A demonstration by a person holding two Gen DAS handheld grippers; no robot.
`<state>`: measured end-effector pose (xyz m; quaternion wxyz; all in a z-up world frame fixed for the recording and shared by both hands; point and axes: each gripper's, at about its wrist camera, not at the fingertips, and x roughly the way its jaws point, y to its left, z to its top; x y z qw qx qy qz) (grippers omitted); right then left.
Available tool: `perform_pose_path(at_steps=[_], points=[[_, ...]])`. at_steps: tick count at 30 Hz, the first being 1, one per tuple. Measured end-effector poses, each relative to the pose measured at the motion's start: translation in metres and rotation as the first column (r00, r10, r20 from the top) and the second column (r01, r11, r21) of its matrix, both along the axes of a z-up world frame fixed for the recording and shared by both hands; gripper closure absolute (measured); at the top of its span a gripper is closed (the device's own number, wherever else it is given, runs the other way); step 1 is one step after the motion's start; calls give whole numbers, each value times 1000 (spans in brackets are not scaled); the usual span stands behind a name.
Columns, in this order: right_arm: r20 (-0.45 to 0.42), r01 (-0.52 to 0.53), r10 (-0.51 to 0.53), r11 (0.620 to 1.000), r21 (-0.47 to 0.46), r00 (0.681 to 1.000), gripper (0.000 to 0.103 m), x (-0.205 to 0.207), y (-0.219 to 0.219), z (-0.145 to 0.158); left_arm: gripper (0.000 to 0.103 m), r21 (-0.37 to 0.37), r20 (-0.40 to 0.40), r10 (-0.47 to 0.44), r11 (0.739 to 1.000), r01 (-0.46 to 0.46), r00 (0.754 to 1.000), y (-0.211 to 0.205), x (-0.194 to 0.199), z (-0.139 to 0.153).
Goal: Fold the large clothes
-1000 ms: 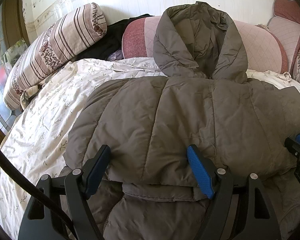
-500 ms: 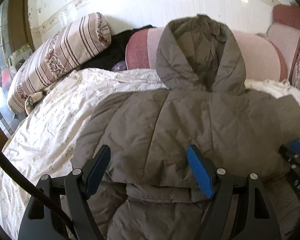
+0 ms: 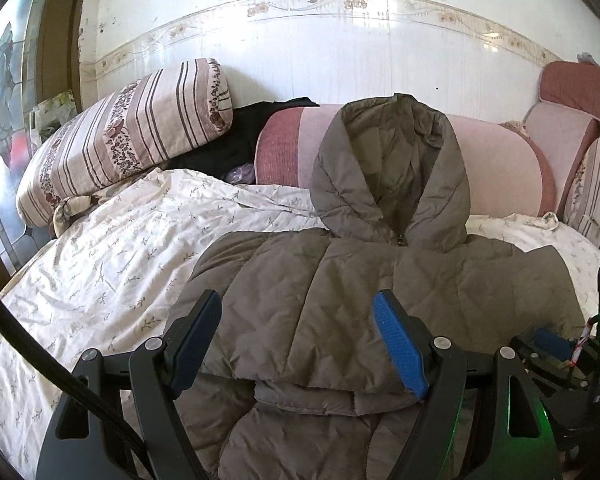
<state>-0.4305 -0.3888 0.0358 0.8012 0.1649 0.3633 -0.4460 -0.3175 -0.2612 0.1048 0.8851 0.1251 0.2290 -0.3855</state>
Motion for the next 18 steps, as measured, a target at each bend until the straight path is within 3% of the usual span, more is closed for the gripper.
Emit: perform_pose_path(at_steps=[18], points=[[-2, 1, -1, 1000, -1, 1000, 69, 0, 0, 0, 25, 7, 19, 35, 999, -35, 999, 3, 0, -2]])
